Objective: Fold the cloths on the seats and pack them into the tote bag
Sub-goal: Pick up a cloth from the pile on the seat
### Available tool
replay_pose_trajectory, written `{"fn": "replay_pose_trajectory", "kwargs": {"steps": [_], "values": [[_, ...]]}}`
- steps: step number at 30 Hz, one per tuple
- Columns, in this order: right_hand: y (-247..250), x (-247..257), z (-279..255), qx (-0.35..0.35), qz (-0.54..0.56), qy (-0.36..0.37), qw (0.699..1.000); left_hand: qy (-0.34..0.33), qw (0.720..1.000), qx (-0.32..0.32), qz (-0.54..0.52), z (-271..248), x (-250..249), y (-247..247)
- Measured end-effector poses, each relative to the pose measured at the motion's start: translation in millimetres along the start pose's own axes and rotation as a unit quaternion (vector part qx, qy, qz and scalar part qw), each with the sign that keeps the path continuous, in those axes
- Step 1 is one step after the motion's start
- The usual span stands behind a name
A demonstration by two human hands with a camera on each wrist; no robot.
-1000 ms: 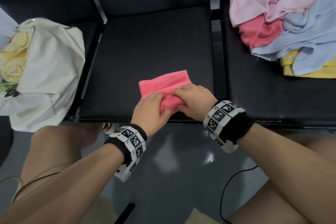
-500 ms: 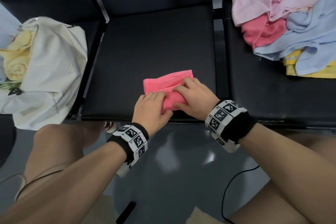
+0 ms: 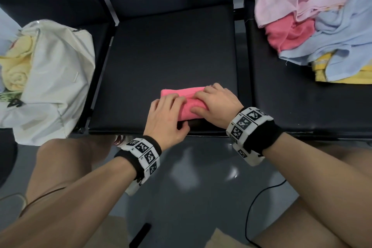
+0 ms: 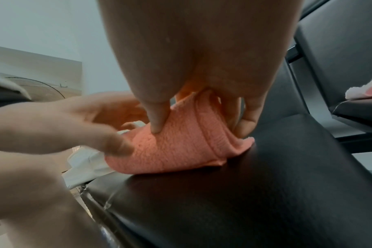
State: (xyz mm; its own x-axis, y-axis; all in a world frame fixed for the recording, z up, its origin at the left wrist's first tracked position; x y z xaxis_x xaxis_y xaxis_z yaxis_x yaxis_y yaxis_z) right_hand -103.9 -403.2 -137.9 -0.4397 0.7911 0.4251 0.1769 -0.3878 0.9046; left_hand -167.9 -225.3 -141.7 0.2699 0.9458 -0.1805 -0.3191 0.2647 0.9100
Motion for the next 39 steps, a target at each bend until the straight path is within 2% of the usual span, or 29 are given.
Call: {"fn": "replay_pose_trajectory", "kwargs": {"steps": [5, 8, 11, 14, 18, 21, 24, 26, 28, 31, 33, 39], "values": [[0, 0, -1, -0.039, 0.010, 0.003, 0.999, -0.010, 0.999, 0.025, 0.037, -1, 4, -9], [0, 1, 1, -0.038, -0.002, 0.007, 0.999, -0.008, 0.998, 0.017, 0.053, 3, 3, -11], [-1, 1, 2, -0.044, -0.013, 0.002, 0.999, -0.006, 0.999, 0.016, 0.029, 8, 5, -13], [0, 3, 0, -0.087, 0.008, 0.009, 0.996, 0.015, 0.998, 0.062, 0.014, 15, 9, -9], [-3, 4, -6, -0.119, 0.015, 0.079, 0.990, 0.072, 0.988, 0.136, 0.020, 19, 14, -4], [-9, 7, -10, -0.114, -0.019, 0.111, 0.987, 0.031, 0.991, 0.107, 0.079, 18, 14, -5], [-15, 15, -14, -0.093, -0.041, 0.106, 0.989, 0.019, 0.998, 0.002, 0.068, 8, 12, -5], [-19, 19, -17, -0.076, -0.039, 0.094, 0.992, 0.007, 0.998, -0.040, 0.056, -3, 10, -3], [-25, 24, -18, -0.065, -0.061, 0.079, 0.993, -0.008, 0.997, -0.014, 0.072, -13, 8, -4], [-34, 34, -16, -0.047, -0.115, 0.051, 0.991, 0.003, 0.992, 0.072, 0.104, -16, 6, -6], [-37, 41, -13, -0.042, -0.145, 0.038, 0.988, 0.010, 0.986, 0.108, 0.126, -12, 7, -8], [-27, 60, -26, -0.011, -0.200, 0.009, 0.980, 0.025, 0.979, 0.151, 0.132, -15, 1, 6]]}}
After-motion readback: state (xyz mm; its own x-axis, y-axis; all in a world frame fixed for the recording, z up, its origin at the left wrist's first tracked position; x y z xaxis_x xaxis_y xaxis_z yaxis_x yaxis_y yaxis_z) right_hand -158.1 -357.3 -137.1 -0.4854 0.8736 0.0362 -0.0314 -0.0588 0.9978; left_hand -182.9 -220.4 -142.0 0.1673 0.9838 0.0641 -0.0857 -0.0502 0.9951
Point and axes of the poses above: each hand's wrist, its own z-axis towards the middle knuckle, its own y-axis out of the back of the hand, x = y × z, the point moved 1 cm from there along z, towards the middle knuckle, and after that the axes turned 14 degrees about -x, right-handed, at the moved point
